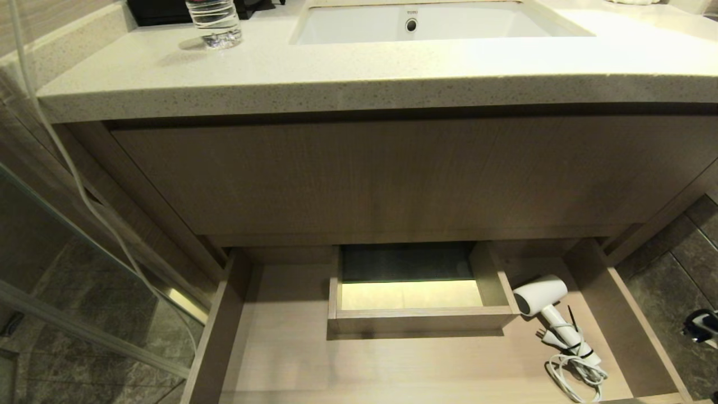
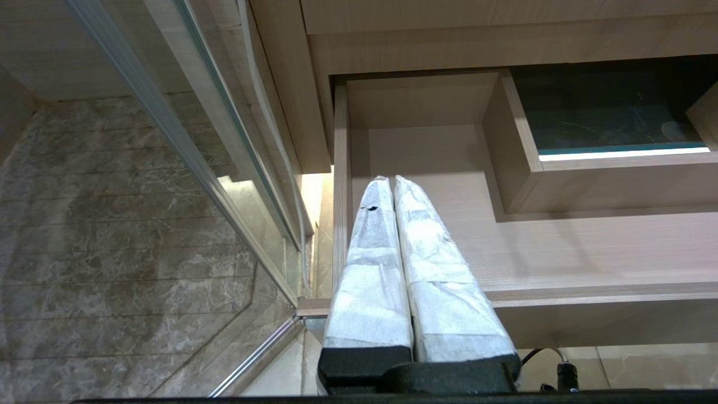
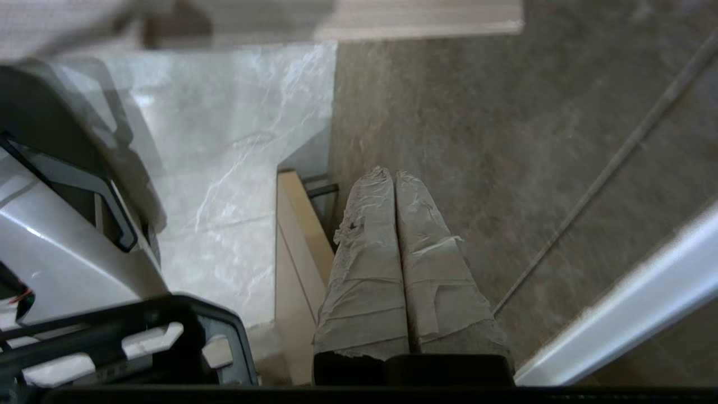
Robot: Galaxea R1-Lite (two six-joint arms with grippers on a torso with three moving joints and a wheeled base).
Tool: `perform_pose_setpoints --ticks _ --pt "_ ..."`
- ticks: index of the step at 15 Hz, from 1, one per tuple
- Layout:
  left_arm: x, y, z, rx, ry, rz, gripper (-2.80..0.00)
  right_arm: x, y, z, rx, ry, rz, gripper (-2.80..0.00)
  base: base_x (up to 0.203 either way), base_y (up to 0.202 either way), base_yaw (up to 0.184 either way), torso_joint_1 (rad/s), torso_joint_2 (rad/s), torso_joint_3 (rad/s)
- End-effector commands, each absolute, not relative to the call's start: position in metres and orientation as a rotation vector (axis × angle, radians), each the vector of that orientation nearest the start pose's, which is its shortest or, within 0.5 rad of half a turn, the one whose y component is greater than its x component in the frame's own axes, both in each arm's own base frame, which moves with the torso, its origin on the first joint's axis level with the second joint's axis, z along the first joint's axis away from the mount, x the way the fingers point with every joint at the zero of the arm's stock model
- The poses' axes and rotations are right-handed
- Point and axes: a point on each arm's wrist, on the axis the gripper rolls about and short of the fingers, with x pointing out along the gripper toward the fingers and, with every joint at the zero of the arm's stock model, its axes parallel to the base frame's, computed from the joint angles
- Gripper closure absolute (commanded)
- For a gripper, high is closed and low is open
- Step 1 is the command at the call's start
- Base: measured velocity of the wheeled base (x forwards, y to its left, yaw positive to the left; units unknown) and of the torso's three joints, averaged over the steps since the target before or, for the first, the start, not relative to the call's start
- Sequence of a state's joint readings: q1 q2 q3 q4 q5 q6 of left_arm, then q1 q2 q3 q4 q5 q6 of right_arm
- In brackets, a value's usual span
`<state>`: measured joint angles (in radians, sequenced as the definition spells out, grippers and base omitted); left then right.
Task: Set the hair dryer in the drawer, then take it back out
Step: Close the drawer
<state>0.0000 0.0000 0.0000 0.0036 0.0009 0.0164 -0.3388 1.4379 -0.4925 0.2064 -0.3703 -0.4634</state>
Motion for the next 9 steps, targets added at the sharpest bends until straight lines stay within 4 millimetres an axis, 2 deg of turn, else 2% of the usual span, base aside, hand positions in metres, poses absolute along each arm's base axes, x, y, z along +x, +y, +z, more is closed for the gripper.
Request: perform_pose_setpoints --ticks 1,5,9 --pt "-0.023 0.0 0.075 0.017 0.003 0.002 0.0 0.179 -0.075 0.078 -0.394 1.444 -0.295 0.0 0.0 0.0 0.0 0.0 0.0 0.0" --pt "-0.023 0.0 0.075 0.017 0.003 0.002 0.0 0.206 -0.087 0.054 -0.417 1.532 -0.238 0.0 0.0 0.0 0.0 0.0 0.0 0.0" --pt "-0.023 0.0 0.075 0.017 0.003 0.002 0.0 0.214 -0.099 0.041 -0.43 1.587 -0.203 0.0 0.0 0.0 0.0 0.0 0.0 0.0"
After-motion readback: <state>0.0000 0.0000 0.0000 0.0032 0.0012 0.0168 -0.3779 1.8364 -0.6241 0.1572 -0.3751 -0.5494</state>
